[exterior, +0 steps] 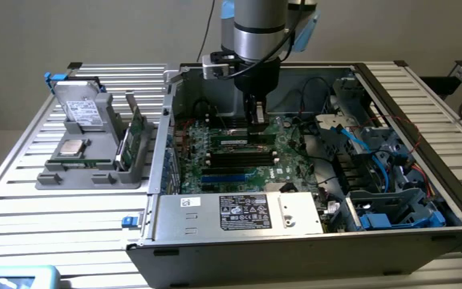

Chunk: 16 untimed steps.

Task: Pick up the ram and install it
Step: 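Insert the ram into the slot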

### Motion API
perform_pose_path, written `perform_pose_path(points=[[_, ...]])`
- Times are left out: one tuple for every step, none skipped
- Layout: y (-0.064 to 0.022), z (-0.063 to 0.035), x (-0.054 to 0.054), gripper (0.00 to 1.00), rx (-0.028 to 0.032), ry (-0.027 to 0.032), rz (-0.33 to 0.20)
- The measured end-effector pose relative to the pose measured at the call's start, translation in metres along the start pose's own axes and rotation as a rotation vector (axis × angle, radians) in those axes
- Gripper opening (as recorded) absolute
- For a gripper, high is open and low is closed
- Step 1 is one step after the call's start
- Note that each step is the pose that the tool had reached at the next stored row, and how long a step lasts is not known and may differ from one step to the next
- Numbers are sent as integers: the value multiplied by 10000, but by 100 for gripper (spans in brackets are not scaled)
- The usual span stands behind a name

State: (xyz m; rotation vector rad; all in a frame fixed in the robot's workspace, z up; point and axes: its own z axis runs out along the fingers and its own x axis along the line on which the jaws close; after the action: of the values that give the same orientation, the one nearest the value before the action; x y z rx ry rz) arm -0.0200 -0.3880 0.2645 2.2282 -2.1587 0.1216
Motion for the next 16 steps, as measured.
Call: perform_pose_path(points=[[1,1,4,13,0,4,-3],[0,3,10,13,0,6,-6],[0,5,17,13,1,7,-8],[-1,7,24,13,0,9,-7],[-5,9,31,13,0,11,-8],[-10,12,36,13,-1,12,-8],[-18,17,38,13,-2,15,-8],[-24,23,38,13,-6,25,-9],[-24,30,38,13,-10,37,-9],[-24,38,37,13,-16,50,-9],[-23,47,36,13,-26,58,-10],[-23,59,35,13,-42,60,-13],[-23,72,34,13,-55,63,-13],[-22,86,33,13,-65,66,-14],[-22,100,32,13,-70,70,-14],[-22,115,31,13,-73,73,-15]])
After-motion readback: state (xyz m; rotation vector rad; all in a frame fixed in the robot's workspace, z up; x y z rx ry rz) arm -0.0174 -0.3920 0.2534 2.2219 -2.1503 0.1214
